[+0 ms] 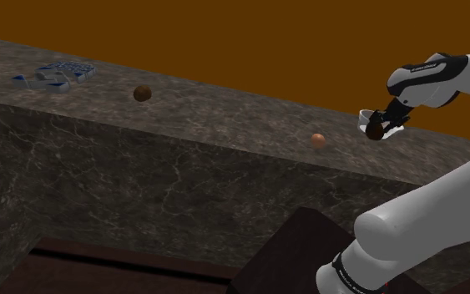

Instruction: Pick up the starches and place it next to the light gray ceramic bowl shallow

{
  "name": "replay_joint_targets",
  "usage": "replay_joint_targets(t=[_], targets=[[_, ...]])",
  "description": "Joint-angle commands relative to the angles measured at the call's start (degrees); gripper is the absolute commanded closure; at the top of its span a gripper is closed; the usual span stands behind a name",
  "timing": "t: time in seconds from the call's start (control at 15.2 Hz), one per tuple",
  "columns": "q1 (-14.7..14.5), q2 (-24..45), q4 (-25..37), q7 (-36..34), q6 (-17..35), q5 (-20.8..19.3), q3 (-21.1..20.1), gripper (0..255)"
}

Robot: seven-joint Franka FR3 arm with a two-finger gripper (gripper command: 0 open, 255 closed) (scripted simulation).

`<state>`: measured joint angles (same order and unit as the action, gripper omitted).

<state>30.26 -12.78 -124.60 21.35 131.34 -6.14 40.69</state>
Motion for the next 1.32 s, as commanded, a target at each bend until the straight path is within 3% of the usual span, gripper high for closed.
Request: replay_joint_targets(t=[0.0, 0.46, 0.99, 1.06, 1.25], targets=[[-0.10, 0.59, -1.11, 0.29, 1.63, 0.37, 0.31, 255], [-0.55, 2.96, -4.50, 1.86, 6.97, 2.22, 1.54, 255], [-0.48, 2.98, -4.49, 1.88, 6.97, 2.25, 1.47, 255], [-0.55, 3.05, -4.43, 1.73, 6.96, 2.27, 1.38, 0], [-0.59, 3.09, -4.24, 1.66, 6.79, 2.28, 1.33, 0]])
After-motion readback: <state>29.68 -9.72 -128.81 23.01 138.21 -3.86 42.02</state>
